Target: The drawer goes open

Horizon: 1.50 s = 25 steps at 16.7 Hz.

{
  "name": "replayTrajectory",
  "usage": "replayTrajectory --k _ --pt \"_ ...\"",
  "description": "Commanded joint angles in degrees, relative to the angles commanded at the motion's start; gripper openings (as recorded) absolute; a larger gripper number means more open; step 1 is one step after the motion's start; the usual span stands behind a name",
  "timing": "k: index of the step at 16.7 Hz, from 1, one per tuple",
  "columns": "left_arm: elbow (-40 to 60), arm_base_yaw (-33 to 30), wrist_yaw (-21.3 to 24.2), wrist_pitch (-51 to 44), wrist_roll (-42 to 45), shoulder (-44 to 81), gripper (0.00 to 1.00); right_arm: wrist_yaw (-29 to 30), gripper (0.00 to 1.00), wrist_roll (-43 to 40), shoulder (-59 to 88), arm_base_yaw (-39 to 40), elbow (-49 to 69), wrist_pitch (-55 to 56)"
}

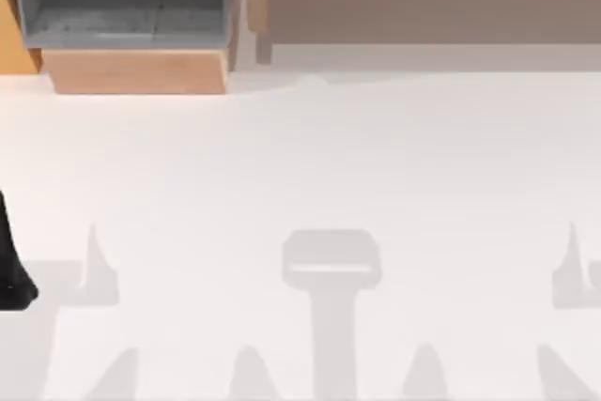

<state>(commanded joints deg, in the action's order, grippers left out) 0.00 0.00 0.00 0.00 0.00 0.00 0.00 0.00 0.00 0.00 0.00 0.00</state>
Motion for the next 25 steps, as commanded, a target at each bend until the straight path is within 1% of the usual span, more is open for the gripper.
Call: replayTrajectory --k 3,5,7,13,16,18,19,25 --pt "0.8 -0.8 -0.8 0.5 0.0 0.8 1.00 0.0 1.00 0.0 0.0 0.0 0.0 0.0" --pt "3.4 -4.1 -4.1 2.1 0.1 4.1 1.00 0.0 1.00 0.0 0.0 0.0 0.0 0.0" --pt "7.2 -9.4 -9.3 4.4 0.1 9.8 1.00 0.0 1.00 0.0 0.0 0.0 0.0 0.0" --pt "20.4 -28.0 -27.7 12.6 0.5 32.8 1.00 0.0 1.00 0.0 0.0 0.0 0.0 0.0" --pt "25.4 -34.7 -34.4 15.6 0.7 40.7 1.00 0.0 1.00 0.0 0.0 0.0 0.0 0.0" --pt "27.2 -37.1 -36.9 16.7 0.8 43.4 1.00 0.0 1.00 0.0 0.0 0.0 0.0 0.0" --pt "27.5 -37.7 -37.4 16.9 0.8 43.9 1.00 0.0 1.00 0.0 0.0 0.0 0.0 0.0" --pt "27.5 -37.0 -36.9 17.1 1.4 44.3 1.00 0.0 1.00 0.0 0.0 0.0 0.0 0.0"
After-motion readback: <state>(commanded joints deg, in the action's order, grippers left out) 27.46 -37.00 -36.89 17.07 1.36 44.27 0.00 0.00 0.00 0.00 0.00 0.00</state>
